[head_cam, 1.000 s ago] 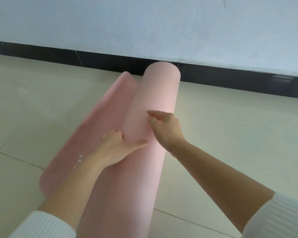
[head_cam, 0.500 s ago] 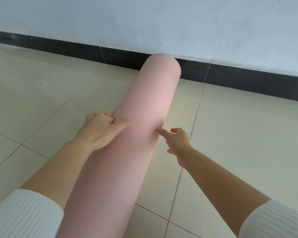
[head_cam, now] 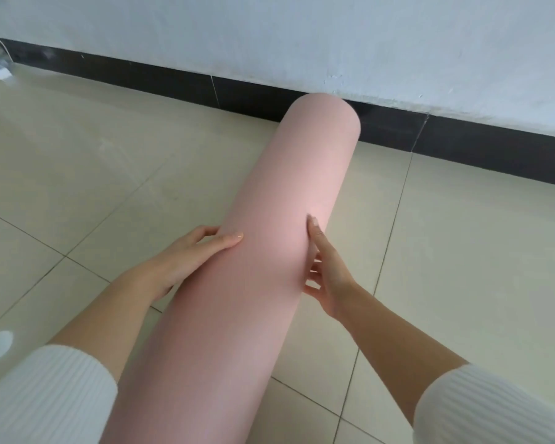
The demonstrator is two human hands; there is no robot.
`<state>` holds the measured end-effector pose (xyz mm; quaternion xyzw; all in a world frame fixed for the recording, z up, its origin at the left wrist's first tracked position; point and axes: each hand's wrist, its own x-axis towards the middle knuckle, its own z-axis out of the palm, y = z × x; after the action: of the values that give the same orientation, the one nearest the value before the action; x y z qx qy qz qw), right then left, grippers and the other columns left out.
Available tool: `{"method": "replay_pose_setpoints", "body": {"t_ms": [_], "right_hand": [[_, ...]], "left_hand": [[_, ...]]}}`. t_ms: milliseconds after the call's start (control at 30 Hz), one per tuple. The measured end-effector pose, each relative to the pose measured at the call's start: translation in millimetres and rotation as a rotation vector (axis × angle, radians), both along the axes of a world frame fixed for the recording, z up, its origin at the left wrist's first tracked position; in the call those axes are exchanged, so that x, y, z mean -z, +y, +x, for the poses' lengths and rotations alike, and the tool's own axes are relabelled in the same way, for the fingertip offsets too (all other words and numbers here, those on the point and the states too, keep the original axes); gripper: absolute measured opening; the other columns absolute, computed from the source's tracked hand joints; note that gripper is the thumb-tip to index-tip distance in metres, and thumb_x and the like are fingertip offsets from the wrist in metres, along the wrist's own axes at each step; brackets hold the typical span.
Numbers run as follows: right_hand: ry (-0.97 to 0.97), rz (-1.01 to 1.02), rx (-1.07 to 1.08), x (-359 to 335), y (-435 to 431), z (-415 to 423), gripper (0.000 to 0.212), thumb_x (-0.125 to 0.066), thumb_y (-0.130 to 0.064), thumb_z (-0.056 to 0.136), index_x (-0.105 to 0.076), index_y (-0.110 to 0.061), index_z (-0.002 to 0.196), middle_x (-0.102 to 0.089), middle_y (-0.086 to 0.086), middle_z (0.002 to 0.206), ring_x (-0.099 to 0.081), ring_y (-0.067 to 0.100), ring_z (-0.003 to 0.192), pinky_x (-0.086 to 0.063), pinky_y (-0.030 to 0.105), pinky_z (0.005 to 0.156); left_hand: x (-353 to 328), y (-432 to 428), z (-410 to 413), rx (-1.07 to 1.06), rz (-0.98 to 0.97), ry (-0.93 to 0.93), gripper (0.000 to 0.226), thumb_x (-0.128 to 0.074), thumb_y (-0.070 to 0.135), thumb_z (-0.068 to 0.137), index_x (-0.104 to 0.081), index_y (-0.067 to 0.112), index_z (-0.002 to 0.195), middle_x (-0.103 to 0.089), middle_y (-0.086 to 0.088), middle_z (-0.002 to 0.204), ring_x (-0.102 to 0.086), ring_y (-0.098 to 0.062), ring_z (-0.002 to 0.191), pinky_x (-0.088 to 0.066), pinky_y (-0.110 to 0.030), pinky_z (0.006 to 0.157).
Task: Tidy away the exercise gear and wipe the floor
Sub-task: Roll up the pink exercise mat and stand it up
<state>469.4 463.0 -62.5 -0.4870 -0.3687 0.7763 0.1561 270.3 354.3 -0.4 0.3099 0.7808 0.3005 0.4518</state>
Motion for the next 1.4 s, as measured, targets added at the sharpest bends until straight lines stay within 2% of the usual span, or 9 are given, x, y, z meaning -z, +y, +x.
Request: {"method": "replay_pose_setpoints", "body": {"t_ms": [167, 400, 567, 733, 967, 1067, 1133, 1300, 1400], "right_hand": [[-0.034, -0.069, -0.019, -6.6, 7.1, 59.4, 0.069, -0.061, -0.077, 0.066, -0.049, -0.031, 0.115, -0.059, 0.008, 0.116, -0.063, 0.029, 0.103, -0.053, 0.051, 0.089], [0.015, 0.041, -0.010, -55.2, 29.2, 169.0, 0.067, -0.070, -0.068, 0.065, -0.054, -0.042, 0.124, -0.061, 0.013, 0.122, -0.067, 0.036, 0.100, -0.054, 0.056, 0.084], [0.115, 0.208, 0.077, -131.4, 55.5, 252.9, 0.049, -0.066, -0.050, 0.076, -0.059, -0.032, 0.121, -0.065, 0.013, 0.108, -0.067, 0.029, 0.077, -0.054, 0.043, 0.069], [0.107, 0.443, 0.179, -207.2, 69.1, 335.9, 0.041, -0.058, -0.032, 0.073, -0.058, -0.028, 0.114, -0.055, 0.003, 0.094, -0.053, 0.023, 0.076, -0.051, 0.035, 0.067], [0.104, 0.539, 0.237, -245.6, 58.5, 436.7, 0.060, -0.050, -0.009, 0.060, -0.056, -0.031, 0.115, -0.056, -0.002, 0.083, -0.049, 0.020, 0.090, -0.046, 0.047, 0.086], [0.130, 0.520, 0.337, -265.3, 57.1, 459.9, 0.018, -0.048, -0.025, 0.074, -0.059, -0.014, 0.083, -0.054, 0.001, 0.075, -0.050, 0.021, 0.079, -0.046, 0.045, 0.076], [0.100, 0.533, 0.434, -284.6, 62.6, 470.7, 0.042, -0.051, -0.051, 0.081, -0.057, -0.010, 0.082, -0.056, 0.002, 0.073, -0.057, 0.020, 0.077, -0.047, 0.043, 0.074], [0.156, 0.620, 0.523, -359.6, 68.3, 481.8, 0.027, -0.046, -0.046, 0.084, -0.065, -0.032, 0.096, -0.062, -0.008, 0.081, -0.056, 0.016, 0.078, -0.044, 0.037, 0.069], [0.151, 0.567, 0.485, -411.8, 59.5, 485.6, 0.028, -0.043, -0.040, 0.087, -0.068, -0.033, 0.100, -0.066, -0.010, 0.094, -0.058, 0.015, 0.089, -0.048, 0.042, 0.077]], "left_hand": [[8.2, -7.5, 46.5, -0.021, 0.014, -0.191, 0.061, -0.073, 0.066, 0.059, -0.050, 0.047, 0.112, -0.074, 0.006, 0.096, -0.072, -0.019, 0.087, -0.057, -0.040, 0.082], [-13.4, 13.8, 134.0, 0.146, 0.144, -0.326, 0.074, -0.080, 0.052, 0.054, -0.044, 0.037, 0.117, -0.074, 0.006, 0.099, -0.071, -0.013, 0.085, -0.047, -0.029, 0.075], [-64.1, 63.2, 208.1, 0.172, 0.325, -0.299, 0.075, -0.063, 0.074, 0.057, -0.051, 0.023, 0.110, -0.065, 0.004, 0.099, -0.063, -0.015, 0.077, -0.047, -0.030, 0.076], [-117.2, 114.4, 289.7, 0.297, 0.455, -0.313, 0.071, -0.061, 0.075, 0.062, -0.061, 0.029, 0.116, -0.066, 0.009, 0.115, -0.065, -0.018, 0.099, -0.050, -0.039, 0.090], [-179.7, 148.4, 397.2, 0.307, 0.474, -0.527, 0.066, -0.031, 0.079, 0.081, -0.055, 0.035, 0.122, -0.059, 0.008, 0.064, -0.054, -0.017, 0.061, -0.046, -0.036, 0.067], [-184.0, 150.9, 416.7, 0.376, 0.410, -0.443, 0.071, -0.024, 0.084, 0.079, -0.064, 0.037, 0.114, -0.059, 0.010, 0.063, -0.053, -0.018, 0.069, -0.046, -0.043, 0.079], [-193.1, 151.7, 419.6, 0.419, 0.369, -0.419, 0.067, -0.028, 0.084, 0.076, -0.064, 0.041, 0.112, -0.063, 0.008, 0.074, -0.055, -0.021, 0.079, -0.042, -0.049, 0.089], [-247.9, 137.3, 419.6, 0.419, 0.247, -0.409, 0.037, -0.056, 0.051, 0.063, -0.066, 0.028, 0.091, -0.064, 0.005, 0.091, -0.059, -0.019, 0.089, -0.043, -0.044, 0.085], [-293.5, 123.2, 427.4, 0.254, 0.266, -0.274, 0.041, -0.064, 0.018, 0.064, -0.063, 0.038, 0.100, -0.065, 0.000, 0.109, -0.061, -0.019, 0.104, -0.052, -0.043, 0.086]]}}
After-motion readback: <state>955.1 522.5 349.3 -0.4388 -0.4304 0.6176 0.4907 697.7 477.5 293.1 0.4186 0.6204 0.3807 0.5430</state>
